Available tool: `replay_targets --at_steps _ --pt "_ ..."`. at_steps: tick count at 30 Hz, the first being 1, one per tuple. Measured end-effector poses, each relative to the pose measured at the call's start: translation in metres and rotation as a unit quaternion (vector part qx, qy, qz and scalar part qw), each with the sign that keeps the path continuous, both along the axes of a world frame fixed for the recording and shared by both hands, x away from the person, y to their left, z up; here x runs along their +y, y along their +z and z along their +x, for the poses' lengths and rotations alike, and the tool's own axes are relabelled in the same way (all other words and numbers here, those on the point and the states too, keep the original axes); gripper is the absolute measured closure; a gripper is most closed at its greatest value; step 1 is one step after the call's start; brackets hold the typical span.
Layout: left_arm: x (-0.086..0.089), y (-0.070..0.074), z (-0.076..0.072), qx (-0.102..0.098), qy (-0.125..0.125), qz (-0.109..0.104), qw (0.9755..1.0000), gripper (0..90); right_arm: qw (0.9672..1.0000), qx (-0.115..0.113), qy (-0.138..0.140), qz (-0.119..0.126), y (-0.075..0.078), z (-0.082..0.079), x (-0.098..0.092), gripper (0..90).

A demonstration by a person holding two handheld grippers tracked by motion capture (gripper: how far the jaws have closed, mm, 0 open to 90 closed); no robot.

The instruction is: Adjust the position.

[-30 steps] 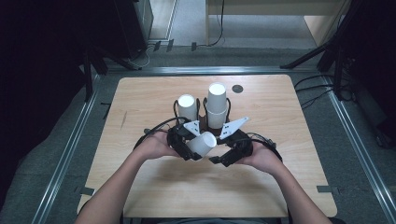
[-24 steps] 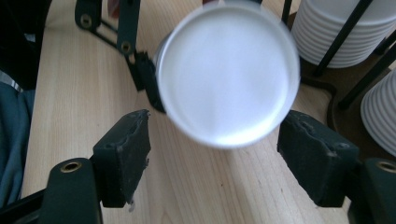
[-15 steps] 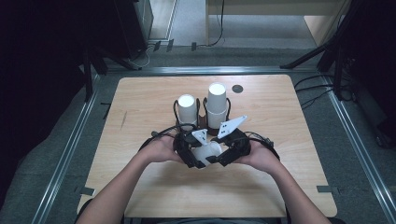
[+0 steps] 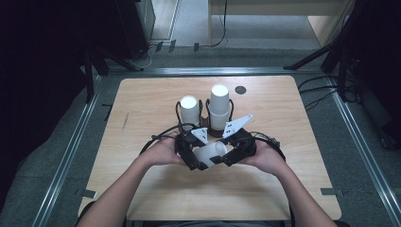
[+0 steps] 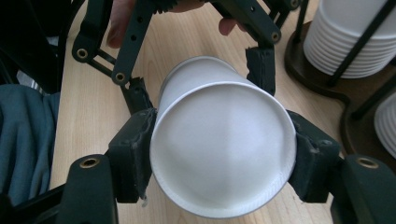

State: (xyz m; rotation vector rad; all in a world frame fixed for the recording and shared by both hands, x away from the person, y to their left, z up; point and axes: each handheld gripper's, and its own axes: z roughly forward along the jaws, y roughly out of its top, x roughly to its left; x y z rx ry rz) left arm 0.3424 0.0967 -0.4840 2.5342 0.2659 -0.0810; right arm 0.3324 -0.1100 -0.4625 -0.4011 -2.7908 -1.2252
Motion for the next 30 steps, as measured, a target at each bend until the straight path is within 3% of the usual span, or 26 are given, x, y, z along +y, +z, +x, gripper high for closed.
replay_targets --at_steps 2,3,4,6,11,17,23,26,28,30 --pt "0.002 0.002 0.001 0.0 0.005 -0.008 1.0 10.3 1.0 -0.002 -0.004 0.001 0.001 0.001 -0.003 33.3" --pt "0.005 0.005 0.002 -0.005 0.01 -0.025 0.9996 10.3 1.0 -0.003 -0.006 0.002 0.001 0.001 -0.004 33.3" --pt "0.005 0.005 0.002 -0.005 0.01 -0.025 0.9996 10.3 1.0 -0.003 -0.006 0.002 0.001 0.001 -0.004 33.3" --pt "0.008 0.009 0.002 -0.009 0.022 -0.05 0.9985 10.3 0.9999 -0.004 -0.011 0.008 0.002 0.002 -0.008 33.2" --pt "0.011 0.01 0.002 -0.014 0.039 -0.068 0.9969 4.1 0.9997 -0.006 -0.019 0.016 0.005 0.002 -0.013 33.2" --pt "0.01 0.009 -0.002 -0.016 0.038 -0.092 0.9949 4.1 0.999 -0.005 -0.02 0.039 0.011 0.002 -0.019 33.1" --pt "0.01 0.006 -0.003 -0.022 0.042 -0.101 0.9938 4.2 0.9981 -0.005 -0.02 0.058 0.016 0.002 -0.02 33.1" --pt "0.011 0.006 -0.004 -0.019 0.046 -0.117 0.9919 4.2 0.9975 -0.002 -0.017 0.069 0.019 0.001 -0.02 33.0" --pt "0.011 0.007 -0.005 -0.022 0.039 -0.12 0.9918 7.5 0.9966 -0.003 -0.015 0.08 0.022 0.001 -0.021 33.1" --pt "0.013 0.007 -0.006 -0.018 0.03 -0.128 0.9912 19.0 0.9962 -0.006 -0.018 0.085 0.023 0.001 -0.021 33.1"
